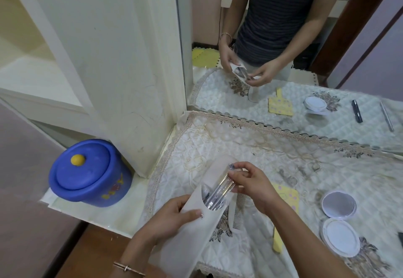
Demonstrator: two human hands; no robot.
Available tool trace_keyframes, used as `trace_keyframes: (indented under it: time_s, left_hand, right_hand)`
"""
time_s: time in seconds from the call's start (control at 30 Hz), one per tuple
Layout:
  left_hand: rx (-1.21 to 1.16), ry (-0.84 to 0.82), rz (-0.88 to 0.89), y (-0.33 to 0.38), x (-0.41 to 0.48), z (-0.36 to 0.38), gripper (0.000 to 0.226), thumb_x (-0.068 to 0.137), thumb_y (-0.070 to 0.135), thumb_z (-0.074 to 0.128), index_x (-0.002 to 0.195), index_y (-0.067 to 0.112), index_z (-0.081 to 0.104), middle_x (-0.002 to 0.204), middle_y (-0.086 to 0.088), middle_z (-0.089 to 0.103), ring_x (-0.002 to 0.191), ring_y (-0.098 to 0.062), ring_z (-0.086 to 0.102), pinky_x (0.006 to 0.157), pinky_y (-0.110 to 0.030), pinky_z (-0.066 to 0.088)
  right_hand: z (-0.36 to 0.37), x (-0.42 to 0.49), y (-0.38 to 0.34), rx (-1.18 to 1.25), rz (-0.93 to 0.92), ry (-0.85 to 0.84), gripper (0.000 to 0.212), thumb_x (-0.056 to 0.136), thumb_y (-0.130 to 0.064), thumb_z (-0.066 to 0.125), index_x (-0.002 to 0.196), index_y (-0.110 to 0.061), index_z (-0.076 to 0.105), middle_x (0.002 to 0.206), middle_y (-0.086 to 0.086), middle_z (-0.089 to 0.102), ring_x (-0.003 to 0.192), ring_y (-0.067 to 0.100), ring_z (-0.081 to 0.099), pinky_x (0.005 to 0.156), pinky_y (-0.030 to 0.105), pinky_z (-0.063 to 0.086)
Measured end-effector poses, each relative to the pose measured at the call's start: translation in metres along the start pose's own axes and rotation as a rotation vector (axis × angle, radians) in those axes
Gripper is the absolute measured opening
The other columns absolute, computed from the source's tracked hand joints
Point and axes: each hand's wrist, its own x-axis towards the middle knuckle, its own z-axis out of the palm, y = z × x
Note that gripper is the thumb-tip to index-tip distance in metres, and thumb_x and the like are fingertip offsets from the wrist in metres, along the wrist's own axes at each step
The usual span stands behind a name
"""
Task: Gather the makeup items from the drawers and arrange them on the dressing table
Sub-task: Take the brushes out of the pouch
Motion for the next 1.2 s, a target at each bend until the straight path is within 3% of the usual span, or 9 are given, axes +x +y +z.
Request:
trace_keyframes:
  time_s: [0.13,0.27,0.4,0.57,0.67,0.8,0.87,0.97,1.2]
  left_hand:
    - [-0.009,0.028,0.012,0.0,-0.003,-0.001,0.017,0.084,0.015,0.066,0.1,0.019,0.067,0.086,0.008,0.073,0.08,-0.005,0.067,0.065,-0.016,0.048]
    - [-0.006,0.068,0.007,-0.002,-0.011,-0.013,0.025,0.079,0.022,0.069,0.102,0.015,0.066,0.088,0.001,0.073,0.08,-0.012,0.067,0.067,-0.022,0.051]
    - [0.186,0.306,0.01,-0.009,-0.019,-0.039,0.016,0.08,0.025,0.068,0.094,0.018,0.067,0.087,-0.004,0.073,0.078,-0.02,0.068,0.067,-0.031,0.05]
    - [0.201,0.597,0.037,-0.01,-0.02,-0.048,0.003,0.084,0.026,0.064,0.085,0.028,0.065,0.079,0.007,0.071,0.074,-0.01,0.065,0.065,-0.026,0.049]
    - [0.118,0.548,0.065,-0.005,-0.018,-0.043,0.006,0.084,0.019,0.064,0.084,0.025,0.066,0.073,0.009,0.072,0.072,-0.009,0.065,0.065,-0.024,0.05]
    - [0.008,0.455,0.083,0.0,-0.016,-0.03,0.01,0.085,0.013,0.063,0.084,0.022,0.067,0.068,0.013,0.073,0.065,-0.001,0.066,0.057,-0.013,0.049]
    - [-0.026,0.431,0.065,0.0,-0.013,-0.025,0.007,0.085,0.013,0.064,0.084,0.02,0.067,0.07,0.011,0.074,0.067,-0.005,0.067,0.06,-0.017,0.051]
    - [-0.061,0.35,0.051,0.001,-0.008,-0.019,0.006,0.083,0.018,0.066,0.089,0.015,0.067,0.078,0.002,0.074,0.072,-0.013,0.067,0.065,-0.026,0.052]
    - [-0.106,0.265,0.054,0.005,-0.001,0.002,0.008,0.085,0.014,0.062,0.091,0.016,0.067,0.078,0.005,0.073,0.072,-0.006,0.067,0.062,-0.018,0.05]
  right_hand:
    - [0.003,0.001,-0.004,-0.077,-0.098,-0.07,0.011,0.086,-0.003,0.059,0.086,-0.012,0.053,0.051,-0.003,0.064,0.046,0.01,0.059,0.05,0.018,0.052]
    - [-0.003,0.012,-0.017,-0.003,-0.191,0.067,0.014,0.084,0.003,0.059,0.086,-0.009,0.052,0.05,0.0,0.065,0.043,0.006,0.06,0.048,0.015,0.052]
    - [-0.032,0.028,-0.035,0.103,-0.319,0.214,0.022,0.086,0.007,0.053,0.079,-0.013,0.049,0.061,0.006,0.056,0.045,0.001,0.058,0.049,0.012,0.053]
    - [-0.037,0.038,-0.028,-0.122,-0.143,0.047,0.015,0.085,0.006,0.056,0.084,-0.008,0.051,0.061,0.009,0.062,0.046,0.006,0.06,0.048,0.015,0.053]
    - [-0.022,0.04,-0.009,-0.427,0.015,-0.093,0.016,0.083,-0.003,0.063,0.097,-0.005,0.054,0.071,0.012,0.06,0.057,0.017,0.057,0.057,0.024,0.05]
    - [-0.004,0.039,0.007,-1.046,-0.104,0.051,0.047,0.081,-0.025,0.067,0.125,-0.015,0.053,0.119,0.011,0.059,0.113,0.027,0.051,0.09,0.032,0.04]
    - [0.011,0.024,0.004,-0.973,-0.263,0.106,0.04,0.081,-0.025,0.067,0.118,-0.012,0.059,0.111,0.006,0.063,0.105,0.021,0.055,0.087,0.03,0.041]
    - [0.038,-0.003,-0.004,-0.723,-0.39,-0.023,0.024,0.079,-0.024,0.069,0.101,-0.015,0.069,0.084,-0.008,0.061,0.081,0.011,0.055,0.077,0.024,0.042]
    - [0.044,-0.005,0.007,-0.818,-0.457,-0.085,0.012,0.077,-0.027,0.07,0.088,-0.021,0.07,0.086,-0.015,0.05,0.093,0.009,0.047,0.078,0.008,0.032]
